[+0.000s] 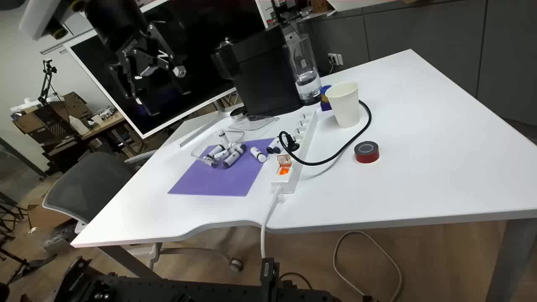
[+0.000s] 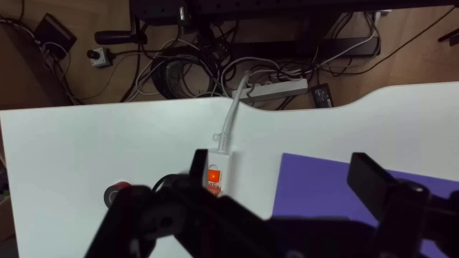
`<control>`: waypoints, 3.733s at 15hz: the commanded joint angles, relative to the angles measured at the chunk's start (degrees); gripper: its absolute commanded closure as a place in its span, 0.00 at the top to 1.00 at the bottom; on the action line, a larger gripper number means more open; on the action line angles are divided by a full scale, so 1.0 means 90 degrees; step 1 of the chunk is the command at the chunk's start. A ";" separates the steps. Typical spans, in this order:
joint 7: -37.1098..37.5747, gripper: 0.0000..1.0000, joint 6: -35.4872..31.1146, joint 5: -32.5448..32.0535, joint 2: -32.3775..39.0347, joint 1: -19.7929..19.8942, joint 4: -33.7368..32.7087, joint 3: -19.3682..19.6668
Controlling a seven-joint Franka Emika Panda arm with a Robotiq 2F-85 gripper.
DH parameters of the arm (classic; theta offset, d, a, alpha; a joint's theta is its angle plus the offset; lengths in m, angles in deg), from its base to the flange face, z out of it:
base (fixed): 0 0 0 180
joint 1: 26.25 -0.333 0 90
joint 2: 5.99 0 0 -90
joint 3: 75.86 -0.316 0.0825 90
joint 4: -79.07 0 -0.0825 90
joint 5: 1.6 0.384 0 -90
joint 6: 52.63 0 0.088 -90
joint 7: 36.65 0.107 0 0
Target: Pick one bottle from the table and place it inside the container
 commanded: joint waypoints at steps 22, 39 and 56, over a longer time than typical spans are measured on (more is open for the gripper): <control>-0.2150 1.00 -0.2512 -0.0377 0.2607 -0.0310 -0.1664 0.0133; -0.3717 1.00 -0.3072 0.0736 0.4427 -0.0128 -0.2268 -0.0332; -0.3825 1.00 -0.4090 0.0248 0.5083 0.0053 -0.2290 -0.0234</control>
